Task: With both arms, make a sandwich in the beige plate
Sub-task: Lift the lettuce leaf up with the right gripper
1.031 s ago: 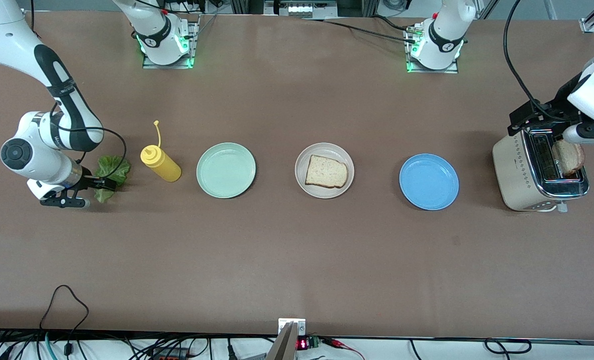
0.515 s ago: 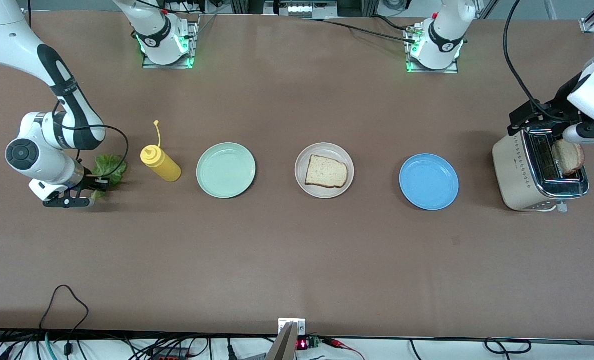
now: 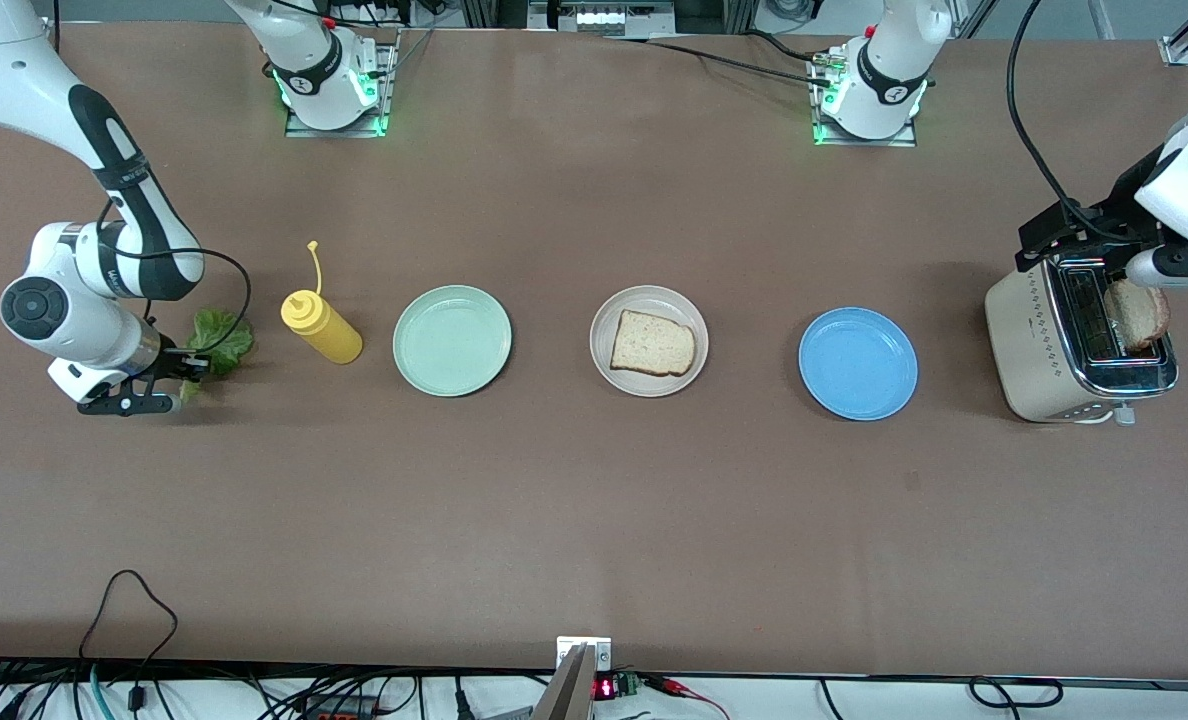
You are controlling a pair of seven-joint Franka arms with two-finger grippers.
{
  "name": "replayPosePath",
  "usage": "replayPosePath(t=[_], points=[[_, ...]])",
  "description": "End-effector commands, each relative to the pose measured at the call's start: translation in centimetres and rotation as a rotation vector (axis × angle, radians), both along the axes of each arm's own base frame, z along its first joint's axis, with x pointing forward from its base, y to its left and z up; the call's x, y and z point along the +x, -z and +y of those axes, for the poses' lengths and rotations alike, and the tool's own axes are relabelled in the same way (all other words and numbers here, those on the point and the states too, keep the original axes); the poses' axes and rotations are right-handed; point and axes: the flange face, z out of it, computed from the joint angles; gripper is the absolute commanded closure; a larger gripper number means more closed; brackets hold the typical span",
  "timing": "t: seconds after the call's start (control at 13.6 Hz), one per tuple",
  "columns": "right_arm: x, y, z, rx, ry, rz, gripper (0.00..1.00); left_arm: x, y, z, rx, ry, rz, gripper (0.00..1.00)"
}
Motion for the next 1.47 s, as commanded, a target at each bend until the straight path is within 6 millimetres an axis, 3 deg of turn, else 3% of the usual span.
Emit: replayPosePath(t=[0.0,0.37,0.74,0.88,1.03,1.4], points=[[-0.8,-5.9,0.0,-0.024,-0.05,0.044,1.0,-0.1,-0.7,-0.2,-0.004,0.003,-0.007,0.0],[-2.6,-13.0,0.5,0.153,-0.067,0.117,1.0,-0.1,-0.7,-0.2,-0.004,0.003,-0.007,0.0],[-1.1,-20.4,3.1,0.27,-0.003,0.172,1.0,0.0,-0.7,-0.2,-0.004,0.003,-0.008,0.0],[-0.3,-22.5,6.4,0.272,0.076,0.183,1.0,-0.1,-0.7,-0.2,-0.004,0.003,-0.007,0.0],[0.3,-23.7,11.6,0.27,0.169,0.188,1.0,-0.1,-0.7,-0.2,-0.004,0.003,-0.007,0.0],[1.2,-24.0,23.6,0.336,0.514,0.238,1.0,0.0,-0.7,-0.2,-0.004,0.003,-0.01,0.0]])
